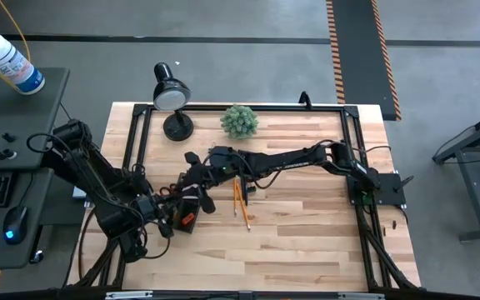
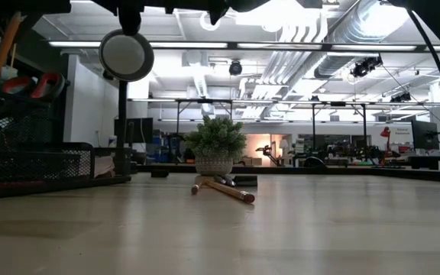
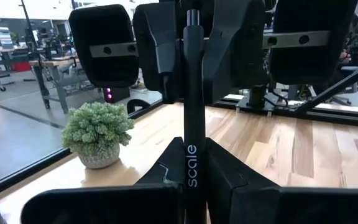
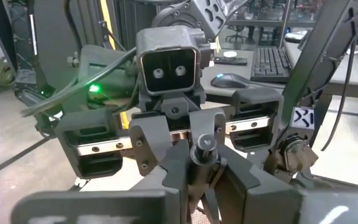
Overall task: Pick and place office supplies into organizer
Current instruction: Put the left black pen into the desk organizer
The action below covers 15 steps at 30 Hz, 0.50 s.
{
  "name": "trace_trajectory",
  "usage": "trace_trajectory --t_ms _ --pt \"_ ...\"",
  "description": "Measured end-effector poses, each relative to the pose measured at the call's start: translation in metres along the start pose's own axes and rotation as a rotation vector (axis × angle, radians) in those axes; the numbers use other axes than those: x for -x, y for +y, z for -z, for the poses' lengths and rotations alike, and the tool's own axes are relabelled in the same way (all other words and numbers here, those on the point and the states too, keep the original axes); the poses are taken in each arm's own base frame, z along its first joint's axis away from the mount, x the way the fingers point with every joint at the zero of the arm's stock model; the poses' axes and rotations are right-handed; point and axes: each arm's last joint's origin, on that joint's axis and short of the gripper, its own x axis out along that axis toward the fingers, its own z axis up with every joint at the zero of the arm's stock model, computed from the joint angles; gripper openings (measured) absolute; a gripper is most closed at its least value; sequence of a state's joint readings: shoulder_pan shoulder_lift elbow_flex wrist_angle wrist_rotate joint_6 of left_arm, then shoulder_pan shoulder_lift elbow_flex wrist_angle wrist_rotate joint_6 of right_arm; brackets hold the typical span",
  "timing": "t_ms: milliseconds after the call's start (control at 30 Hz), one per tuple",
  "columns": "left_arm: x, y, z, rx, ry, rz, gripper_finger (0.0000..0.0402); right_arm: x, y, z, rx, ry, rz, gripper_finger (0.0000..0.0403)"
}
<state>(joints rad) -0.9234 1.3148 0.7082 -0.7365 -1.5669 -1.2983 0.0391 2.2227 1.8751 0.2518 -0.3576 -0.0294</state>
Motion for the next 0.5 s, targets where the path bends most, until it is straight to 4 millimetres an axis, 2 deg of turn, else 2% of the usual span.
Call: trace_trajectory --t_ms 300,500 --pt "0.0001 -0.0002 0.0007 -0.019 0.021 0.006 0.0012 -0.0001 0.0004 0.0005 0.001 0.004 -0.006 0.0046" --pt "0.0 -0.0004 0.0014 -0.049 0.075 0.023 0.0062 -0.0001 0.0006 0.0014 0.019 0.012 -0.01 0.0039"
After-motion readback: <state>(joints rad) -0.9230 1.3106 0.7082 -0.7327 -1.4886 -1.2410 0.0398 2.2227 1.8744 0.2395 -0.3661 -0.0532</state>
